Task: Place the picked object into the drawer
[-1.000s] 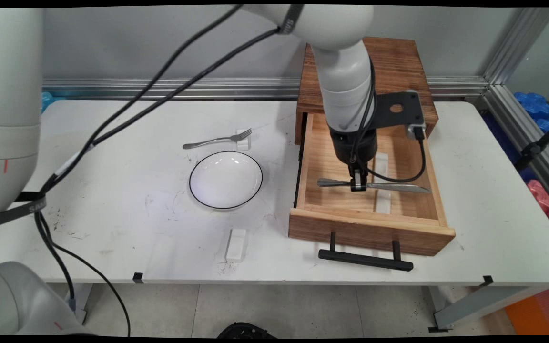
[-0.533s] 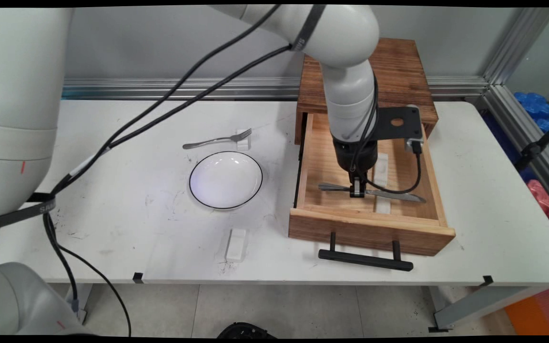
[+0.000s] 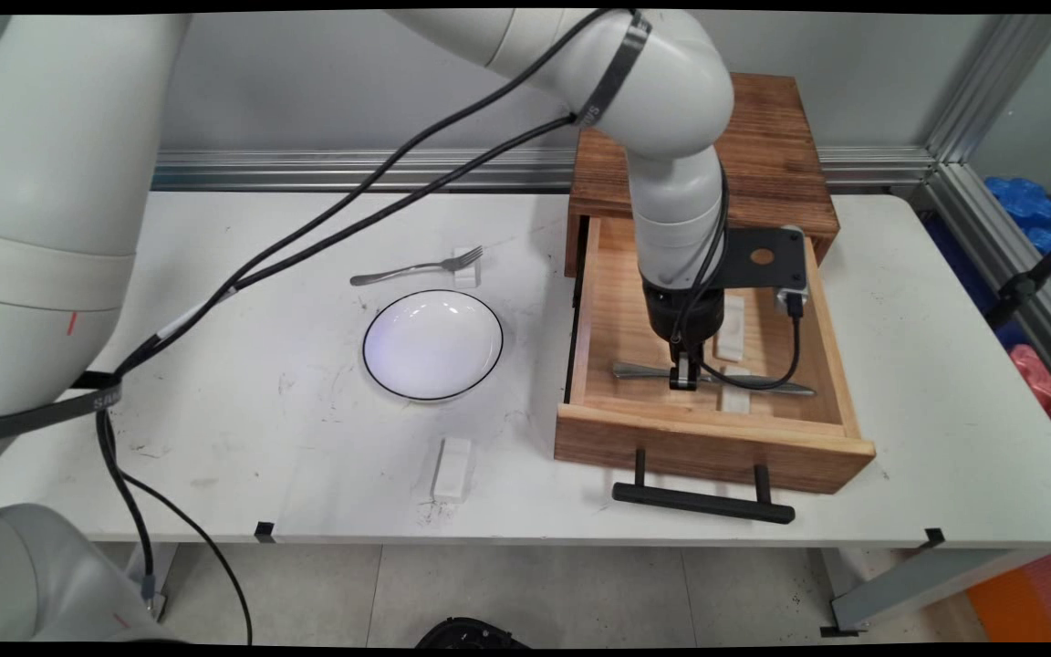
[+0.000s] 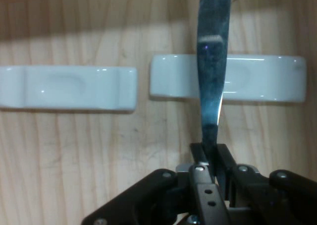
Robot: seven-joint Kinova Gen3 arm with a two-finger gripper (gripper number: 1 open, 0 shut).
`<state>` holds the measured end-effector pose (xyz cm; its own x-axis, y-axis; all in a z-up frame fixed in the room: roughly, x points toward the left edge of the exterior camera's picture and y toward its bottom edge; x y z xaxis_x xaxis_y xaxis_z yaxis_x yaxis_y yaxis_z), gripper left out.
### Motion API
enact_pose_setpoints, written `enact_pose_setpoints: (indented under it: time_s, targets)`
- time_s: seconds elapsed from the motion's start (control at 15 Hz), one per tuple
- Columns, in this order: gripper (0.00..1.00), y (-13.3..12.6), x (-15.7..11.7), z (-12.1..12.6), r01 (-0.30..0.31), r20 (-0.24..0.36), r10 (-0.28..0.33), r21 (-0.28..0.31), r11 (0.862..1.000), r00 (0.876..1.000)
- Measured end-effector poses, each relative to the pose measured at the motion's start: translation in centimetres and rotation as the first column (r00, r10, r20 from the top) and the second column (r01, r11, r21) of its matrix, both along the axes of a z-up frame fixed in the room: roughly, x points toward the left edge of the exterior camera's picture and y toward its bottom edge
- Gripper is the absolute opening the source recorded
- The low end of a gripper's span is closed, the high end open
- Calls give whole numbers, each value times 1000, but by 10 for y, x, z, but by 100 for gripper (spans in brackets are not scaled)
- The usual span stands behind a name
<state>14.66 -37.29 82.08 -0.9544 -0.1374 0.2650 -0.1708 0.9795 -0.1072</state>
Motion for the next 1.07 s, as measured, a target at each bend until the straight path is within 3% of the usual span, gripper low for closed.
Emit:
enact_pose_setpoints:
  time_s: [0.47,0.53,1.07]
  targets:
    - [0,-2,-3,-9,18,4,-18,4,1000,1000]
    - [100,-2,-3,-10,21,3,-21,4,1000,1000]
    - [100,2,5,-2,33,-24,-34,-5,999,999]
